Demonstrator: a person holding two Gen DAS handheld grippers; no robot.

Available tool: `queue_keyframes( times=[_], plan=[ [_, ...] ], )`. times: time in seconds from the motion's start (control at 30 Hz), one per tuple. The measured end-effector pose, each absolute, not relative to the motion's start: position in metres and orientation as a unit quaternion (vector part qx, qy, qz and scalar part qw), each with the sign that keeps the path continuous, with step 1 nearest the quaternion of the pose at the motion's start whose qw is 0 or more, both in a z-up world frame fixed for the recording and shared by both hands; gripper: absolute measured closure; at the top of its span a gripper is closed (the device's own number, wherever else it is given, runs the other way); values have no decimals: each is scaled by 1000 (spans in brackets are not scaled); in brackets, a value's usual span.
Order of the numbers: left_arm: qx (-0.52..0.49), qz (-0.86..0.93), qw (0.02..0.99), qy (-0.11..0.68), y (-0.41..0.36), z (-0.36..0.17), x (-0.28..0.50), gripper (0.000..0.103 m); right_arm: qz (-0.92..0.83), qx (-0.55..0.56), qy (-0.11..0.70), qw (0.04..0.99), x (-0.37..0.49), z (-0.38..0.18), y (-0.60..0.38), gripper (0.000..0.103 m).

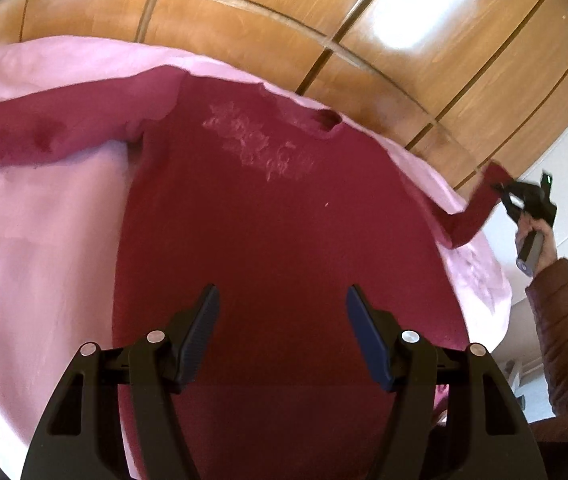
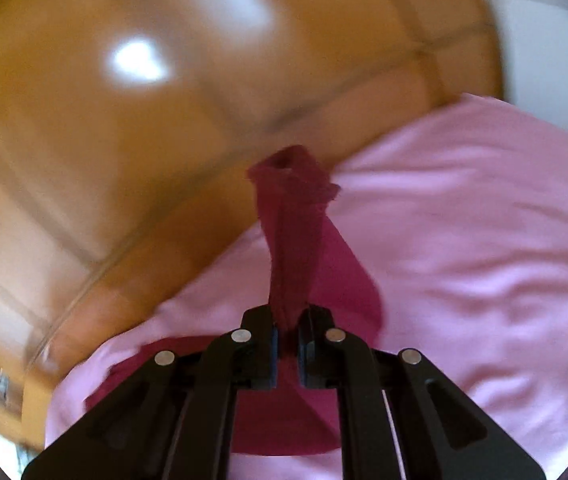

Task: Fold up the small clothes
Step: 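Lift the sleeve cuff with the right tool and fold it across the body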

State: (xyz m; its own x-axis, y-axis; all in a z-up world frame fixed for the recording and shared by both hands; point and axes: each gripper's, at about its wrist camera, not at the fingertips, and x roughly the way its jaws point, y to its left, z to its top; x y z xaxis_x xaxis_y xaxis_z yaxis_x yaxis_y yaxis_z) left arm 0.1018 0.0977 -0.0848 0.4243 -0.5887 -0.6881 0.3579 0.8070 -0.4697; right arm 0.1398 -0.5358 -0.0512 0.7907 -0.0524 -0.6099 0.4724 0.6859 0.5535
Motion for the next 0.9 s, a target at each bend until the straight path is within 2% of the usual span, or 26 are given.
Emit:
queue_keyframes(
  times=[0.03, 0.07, 0.23, 0.43, 0.5, 0.53, 0.57, 0.6, 0.63, 0.7, 0.8, 0.9],
  plan=[
    [-128, -286, 835, 452, 98, -83, 103, 32, -126, 357, 288, 880, 156, -43, -517, 97],
    [-130, -287, 836, 448, 97, -81, 104, 31, -95, 342, 290, 889, 176, -33, -490, 97],
    [-142, -288, 838, 440, 99, -74, 111, 31, 21, 285, 312, 906, 249, -14, -370, 97],
    [-191, -284, 829, 442, 112, -75, 130, 31, 135, 210, 369, 895, 297, -30, -229, 97],
    [-201, -283, 832, 432, 116, -72, 136, 31, 164, 192, 387, 887, 299, -39, -199, 91],
    [-202, -280, 834, 431, 117, -71, 140, 31, 171, 190, 392, 884, 296, -42, -189, 80],
    [-200, -272, 838, 429, 117, -70, 144, 31, 181, 196, 391, 881, 294, -44, -185, 45],
    [-197, -270, 840, 427, 117, -68, 147, 31, 180, 206, 386, 881, 292, -43, -189, 27],
    [-193, -266, 844, 423, 117, -67, 152, 31, 174, 211, 379, 884, 283, -41, -193, 19],
    [-196, -256, 849, 419, 118, -67, 160, 31, 164, 228, 362, 889, 270, -39, -208, 19],
    [-216, -251, 846, 418, 118, -70, 180, 31, 132, 243, 354, 893, 244, -48, -244, 11],
    [-225, -255, 839, 425, 111, -73, 201, 33, 93, 251, 362, 893, 205, -65, -277, 9]
  ],
)
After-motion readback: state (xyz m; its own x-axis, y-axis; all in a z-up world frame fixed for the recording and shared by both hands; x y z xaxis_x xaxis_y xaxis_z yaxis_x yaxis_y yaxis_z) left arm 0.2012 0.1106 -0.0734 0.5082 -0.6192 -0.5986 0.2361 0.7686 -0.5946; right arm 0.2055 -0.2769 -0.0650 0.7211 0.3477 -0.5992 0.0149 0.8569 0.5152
